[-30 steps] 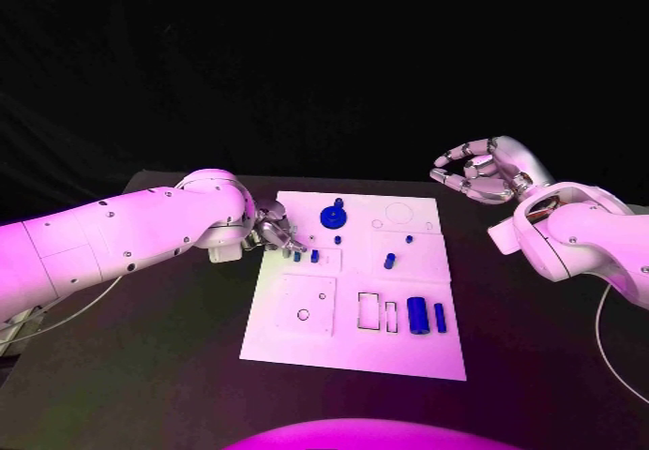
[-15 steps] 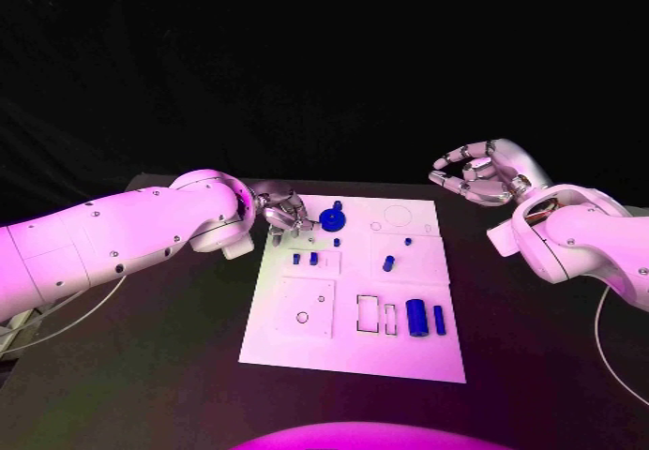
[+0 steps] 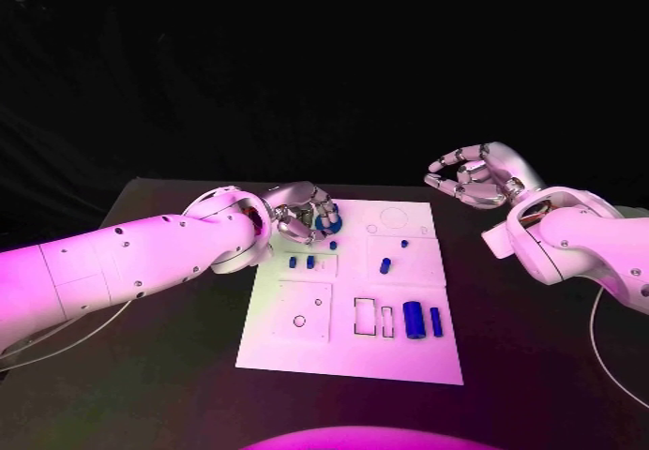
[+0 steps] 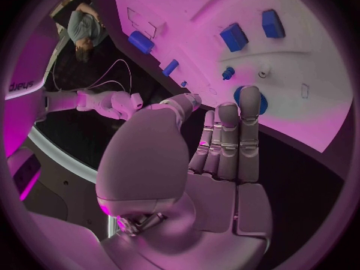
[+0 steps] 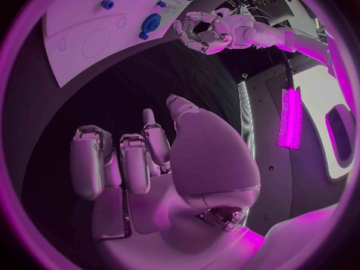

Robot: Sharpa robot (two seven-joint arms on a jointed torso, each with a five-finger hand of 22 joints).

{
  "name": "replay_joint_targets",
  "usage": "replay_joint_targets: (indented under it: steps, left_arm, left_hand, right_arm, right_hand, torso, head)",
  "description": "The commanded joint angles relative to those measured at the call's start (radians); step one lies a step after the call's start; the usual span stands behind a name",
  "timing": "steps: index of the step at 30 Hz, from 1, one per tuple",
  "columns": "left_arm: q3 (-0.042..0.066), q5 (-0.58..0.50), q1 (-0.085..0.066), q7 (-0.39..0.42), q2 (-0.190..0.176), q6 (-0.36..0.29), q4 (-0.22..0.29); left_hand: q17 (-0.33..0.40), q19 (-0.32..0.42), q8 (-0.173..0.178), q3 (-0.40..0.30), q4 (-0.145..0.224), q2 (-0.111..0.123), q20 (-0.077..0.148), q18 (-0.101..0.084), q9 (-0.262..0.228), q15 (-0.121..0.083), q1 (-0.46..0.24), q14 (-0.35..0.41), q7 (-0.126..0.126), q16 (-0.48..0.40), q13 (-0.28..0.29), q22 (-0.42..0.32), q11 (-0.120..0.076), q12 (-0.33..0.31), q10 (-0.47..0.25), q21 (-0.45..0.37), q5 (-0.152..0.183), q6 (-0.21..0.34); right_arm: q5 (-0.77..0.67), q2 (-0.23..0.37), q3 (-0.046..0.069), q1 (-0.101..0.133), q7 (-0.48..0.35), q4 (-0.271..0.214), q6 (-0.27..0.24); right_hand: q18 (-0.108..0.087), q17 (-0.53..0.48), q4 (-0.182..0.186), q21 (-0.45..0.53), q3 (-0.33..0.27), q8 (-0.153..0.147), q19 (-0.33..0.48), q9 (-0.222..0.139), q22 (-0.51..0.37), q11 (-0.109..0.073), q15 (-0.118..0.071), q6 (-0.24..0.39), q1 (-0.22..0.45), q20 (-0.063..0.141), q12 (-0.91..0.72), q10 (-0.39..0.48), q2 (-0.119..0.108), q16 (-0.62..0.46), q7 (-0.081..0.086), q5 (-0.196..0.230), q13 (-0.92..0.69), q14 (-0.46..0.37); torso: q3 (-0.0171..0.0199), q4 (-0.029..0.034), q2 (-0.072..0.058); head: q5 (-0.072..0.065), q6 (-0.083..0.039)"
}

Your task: Assemble the parts on the task board

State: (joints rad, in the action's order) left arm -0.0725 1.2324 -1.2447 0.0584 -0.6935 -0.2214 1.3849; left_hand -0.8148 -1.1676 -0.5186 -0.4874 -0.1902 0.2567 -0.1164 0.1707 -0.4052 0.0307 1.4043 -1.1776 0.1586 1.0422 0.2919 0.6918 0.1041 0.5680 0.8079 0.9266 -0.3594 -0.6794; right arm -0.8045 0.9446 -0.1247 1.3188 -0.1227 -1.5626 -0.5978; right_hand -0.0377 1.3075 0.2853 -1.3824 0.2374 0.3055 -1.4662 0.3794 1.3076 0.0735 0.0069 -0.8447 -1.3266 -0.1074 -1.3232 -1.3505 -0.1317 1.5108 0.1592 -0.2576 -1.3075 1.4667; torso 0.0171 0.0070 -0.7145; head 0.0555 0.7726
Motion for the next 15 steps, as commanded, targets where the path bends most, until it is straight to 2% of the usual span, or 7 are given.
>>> replay_joint_targets:
  steps: [1, 6, 15]
  left_arm:
    - [-0.001, 0.187, 0.003, 0.033, 0.019, -0.003, -0.013]
    - [-0.003, 0.271, 0.006, -0.019, 0.050, 0.065, -0.041]
    - [-0.004, 0.330, 0.007, -0.089, 0.083, 0.160, -0.076]
  left_hand:
    - [-0.004, -0.026, 0.009, 0.006, 0.005, 0.008, 0.002, -0.011, 0.011, -0.002, 0.001, -0.020, -0.004, 0.021, -0.020, 0.054, 0.002, -0.019, -0.002, 0.045, 0.007, -0.010]
    - [-0.014, -0.052, 0.027, 0.013, 0.009, 0.012, 0.005, -0.021, 0.029, -0.007, 0.003, -0.046, -0.008, 0.059, -0.046, 0.119, -0.001, -0.042, -0.007, 0.101, 0.009, -0.018]
    - [-0.044, -0.079, 0.037, 0.016, 0.011, 0.009, 0.004, -0.032, 0.041, -0.009, 0.005, -0.079, -0.008, 0.110, -0.063, 0.186, -0.003, -0.050, 0.005, 0.157, 0.011, -0.038]
  right_arm:
    - [-0.003, -0.002, 0.000, -0.002, -0.010, -0.001, 0.008]
    - [-0.003, -0.003, 0.000, -0.004, -0.010, -0.001, 0.009]
    - [-0.003, -0.004, 0.000, -0.005, -0.011, -0.001, 0.009]
  right_hand:
    - [-0.011, 0.098, 0.000, 0.003, 0.007, 0.004, 0.001, -0.001, 0.118, -0.001, -0.008, 0.003, 0.007, 0.004, 0.006, 0.004, -0.001, -0.005, -0.002, -0.004, -0.005, 0.065]
    - [-0.011, 0.098, 0.000, 0.003, 0.007, 0.004, 0.001, -0.001, 0.118, -0.001, -0.008, 0.003, 0.007, 0.004, 0.006, 0.004, -0.001, -0.005, -0.002, -0.004, -0.005, 0.065]
    - [-0.011, 0.098, 0.000, 0.003, 0.007, 0.004, 0.001, -0.001, 0.118, -0.001, -0.008, 0.003, 0.007, 0.004, 0.006, 0.004, -0.001, -0.005, -0.002, -0.004, -0.005, 0.065]
  torso:
    - [0.0011, -0.0002, 0.000]
    - [0.0016, -0.0018, 0.000]
    - [0.0024, -0.0006, 0.001]
  head:
    - [0.000, -0.001]
    - [-0.001, -0.001]
    - [-0.003, 0.002]
